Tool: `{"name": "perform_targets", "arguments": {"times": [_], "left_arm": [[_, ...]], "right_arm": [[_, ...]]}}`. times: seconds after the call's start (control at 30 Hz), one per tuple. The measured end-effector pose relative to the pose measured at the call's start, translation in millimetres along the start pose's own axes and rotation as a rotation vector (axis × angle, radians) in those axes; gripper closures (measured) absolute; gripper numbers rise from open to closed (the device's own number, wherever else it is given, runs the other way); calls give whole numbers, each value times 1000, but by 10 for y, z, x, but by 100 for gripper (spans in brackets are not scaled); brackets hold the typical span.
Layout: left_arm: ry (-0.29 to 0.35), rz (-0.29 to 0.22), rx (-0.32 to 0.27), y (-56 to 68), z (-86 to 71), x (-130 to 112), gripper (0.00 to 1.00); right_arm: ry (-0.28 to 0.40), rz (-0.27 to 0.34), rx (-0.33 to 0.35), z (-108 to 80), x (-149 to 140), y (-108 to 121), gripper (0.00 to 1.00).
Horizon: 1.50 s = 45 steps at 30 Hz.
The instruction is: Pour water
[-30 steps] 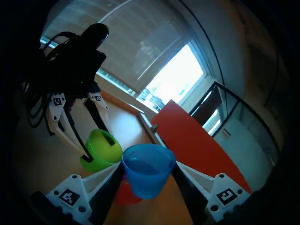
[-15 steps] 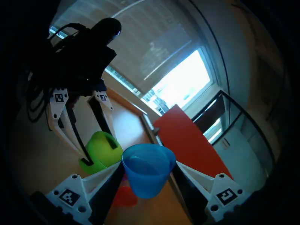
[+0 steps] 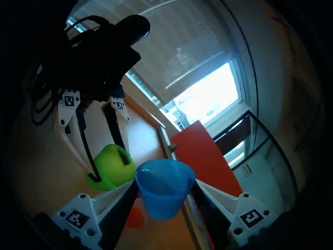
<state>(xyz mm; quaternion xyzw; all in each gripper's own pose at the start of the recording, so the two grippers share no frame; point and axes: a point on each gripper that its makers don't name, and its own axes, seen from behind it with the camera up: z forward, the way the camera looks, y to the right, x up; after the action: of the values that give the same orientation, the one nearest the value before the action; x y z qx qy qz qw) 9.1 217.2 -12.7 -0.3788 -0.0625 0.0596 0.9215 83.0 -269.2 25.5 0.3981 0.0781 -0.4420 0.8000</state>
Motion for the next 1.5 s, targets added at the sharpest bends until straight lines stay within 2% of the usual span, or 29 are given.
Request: {"name": "perform_targets", "arguments": {"times": [0.7, 1.5], "left_arm": [[-3, -2, -8, 1, 2, -27, 13], [-2, -1, -15, 23, 11, -20, 13]], "right_arm": [[-4, -123, 2, 39, 41, 12, 10], [-7, -181, -6, 57, 46, 50, 10]]}}
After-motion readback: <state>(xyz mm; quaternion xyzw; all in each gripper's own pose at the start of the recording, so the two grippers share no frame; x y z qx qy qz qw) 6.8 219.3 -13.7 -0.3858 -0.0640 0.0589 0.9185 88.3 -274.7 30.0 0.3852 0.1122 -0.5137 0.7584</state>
